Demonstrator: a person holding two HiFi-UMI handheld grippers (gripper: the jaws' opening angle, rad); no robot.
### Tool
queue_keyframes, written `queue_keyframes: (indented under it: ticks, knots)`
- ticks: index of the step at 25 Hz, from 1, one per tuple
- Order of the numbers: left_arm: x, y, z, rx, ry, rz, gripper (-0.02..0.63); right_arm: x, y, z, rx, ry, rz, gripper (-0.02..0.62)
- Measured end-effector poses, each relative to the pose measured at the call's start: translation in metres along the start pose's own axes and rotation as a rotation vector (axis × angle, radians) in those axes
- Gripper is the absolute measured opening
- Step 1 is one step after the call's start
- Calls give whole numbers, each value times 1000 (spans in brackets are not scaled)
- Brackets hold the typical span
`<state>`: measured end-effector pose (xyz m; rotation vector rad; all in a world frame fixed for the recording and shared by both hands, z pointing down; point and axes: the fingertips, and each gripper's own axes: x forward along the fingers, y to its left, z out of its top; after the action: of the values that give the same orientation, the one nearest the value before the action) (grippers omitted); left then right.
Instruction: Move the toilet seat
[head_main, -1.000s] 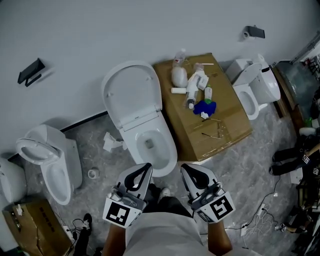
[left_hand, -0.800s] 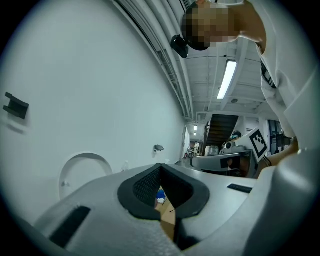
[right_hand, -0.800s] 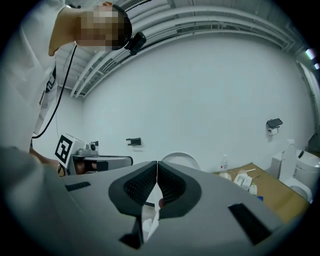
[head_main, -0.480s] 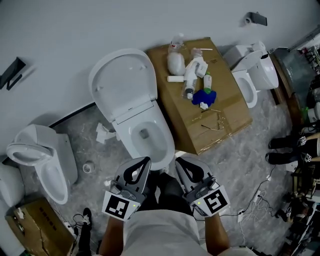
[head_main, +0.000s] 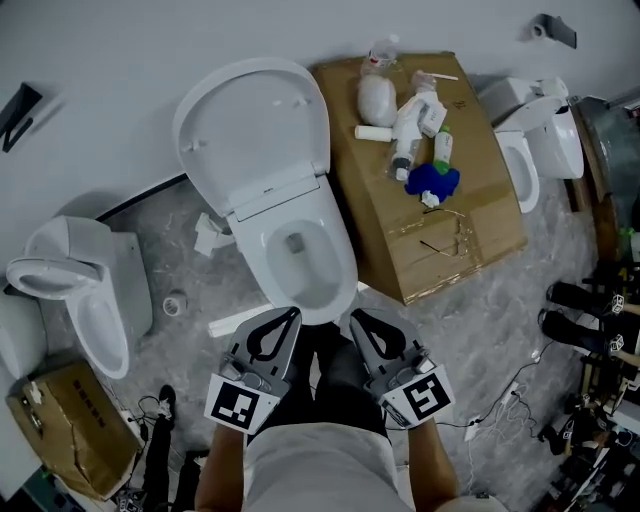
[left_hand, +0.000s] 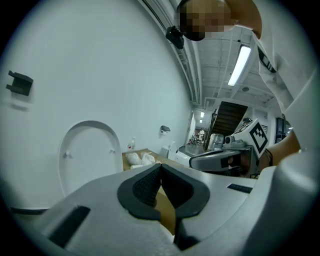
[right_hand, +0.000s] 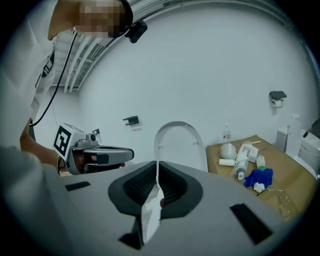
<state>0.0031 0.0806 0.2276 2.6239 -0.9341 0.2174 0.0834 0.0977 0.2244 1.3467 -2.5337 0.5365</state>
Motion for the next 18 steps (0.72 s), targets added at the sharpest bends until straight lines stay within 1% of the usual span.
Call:
queue_keyframes:
  ticks: [6,10,18]
  knots:
    - [14,14,-51,-39,47,54,11,15,-19,-52,22,64,24,15]
    - [22,20,-87,-66,92,66,12,23,-31,-83,42,96,28,15]
    - [40,27,-157,-112,140,82,12,34,-47,-152,76,162,38,17]
